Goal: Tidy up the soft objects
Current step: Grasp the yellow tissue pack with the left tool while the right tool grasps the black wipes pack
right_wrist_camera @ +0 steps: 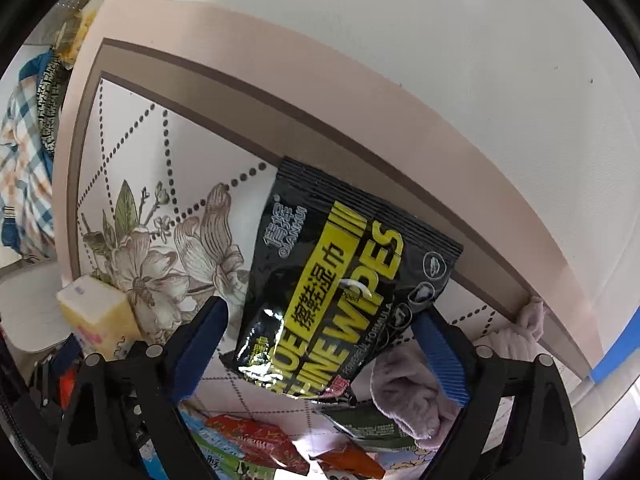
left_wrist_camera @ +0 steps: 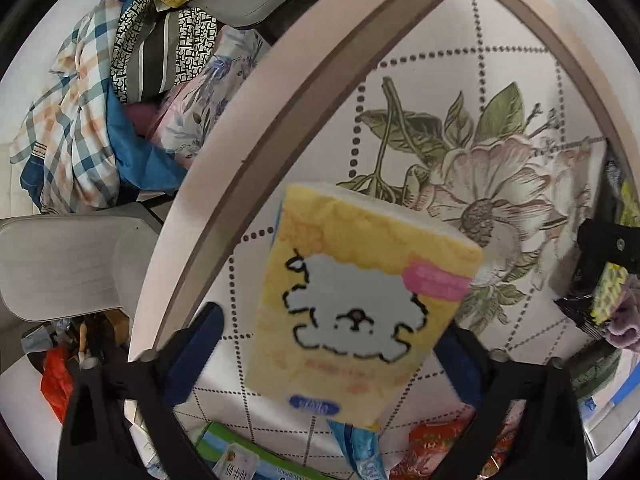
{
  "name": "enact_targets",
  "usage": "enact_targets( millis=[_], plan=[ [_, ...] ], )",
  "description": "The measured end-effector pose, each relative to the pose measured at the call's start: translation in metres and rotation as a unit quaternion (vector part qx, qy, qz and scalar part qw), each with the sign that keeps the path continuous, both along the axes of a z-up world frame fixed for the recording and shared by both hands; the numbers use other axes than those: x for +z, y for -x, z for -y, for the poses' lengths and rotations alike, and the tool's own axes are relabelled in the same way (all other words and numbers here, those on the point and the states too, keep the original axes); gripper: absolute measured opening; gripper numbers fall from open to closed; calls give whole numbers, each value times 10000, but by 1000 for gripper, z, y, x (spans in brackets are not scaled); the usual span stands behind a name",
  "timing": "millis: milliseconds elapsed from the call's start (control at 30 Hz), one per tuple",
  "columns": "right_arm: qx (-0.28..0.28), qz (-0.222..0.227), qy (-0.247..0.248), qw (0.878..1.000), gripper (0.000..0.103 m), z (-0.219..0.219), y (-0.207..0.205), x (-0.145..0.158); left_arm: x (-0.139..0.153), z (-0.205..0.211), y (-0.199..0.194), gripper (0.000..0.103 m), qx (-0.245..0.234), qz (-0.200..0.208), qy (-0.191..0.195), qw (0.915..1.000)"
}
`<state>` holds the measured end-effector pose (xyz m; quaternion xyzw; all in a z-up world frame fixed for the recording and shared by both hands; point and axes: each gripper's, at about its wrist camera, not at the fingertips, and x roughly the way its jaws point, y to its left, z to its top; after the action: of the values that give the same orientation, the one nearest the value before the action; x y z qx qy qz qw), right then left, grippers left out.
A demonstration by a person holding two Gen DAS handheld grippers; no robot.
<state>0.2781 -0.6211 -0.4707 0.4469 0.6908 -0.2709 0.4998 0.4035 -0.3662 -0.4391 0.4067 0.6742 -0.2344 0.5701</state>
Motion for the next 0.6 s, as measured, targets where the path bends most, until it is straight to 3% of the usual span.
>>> enact_targets(
  millis=[100, 167, 267, 333, 467, 600],
  plan=[
    [200, -209, 114, 9995, 93, -7, -14, -11, 6, -1, 0, 68, 216, -276, 279, 9990],
    [326, -311, 223, 9987, 93, -18, -19, -14, 9, 0, 6, 66, 146, -50, 204, 9997],
    [555, -253, 403, 9973, 80, -38, -31, -9, 13, 0, 16, 65, 169, 76, 213, 9996],
    [869, -249, 485, 9947, 57, -50, -41, -5, 19, -3, 23, 64, 357, 96, 296, 9989],
    [1268, -236, 659, 9895, 53, -70, -50, -6, 40, -11, 32, 64, 700, 154, 554, 9959],
    [1635, 138, 835, 9829, 52, -98, -59, 17, 73, -21, 40, 64, 1030, 200, 902, 9904]
  ],
)
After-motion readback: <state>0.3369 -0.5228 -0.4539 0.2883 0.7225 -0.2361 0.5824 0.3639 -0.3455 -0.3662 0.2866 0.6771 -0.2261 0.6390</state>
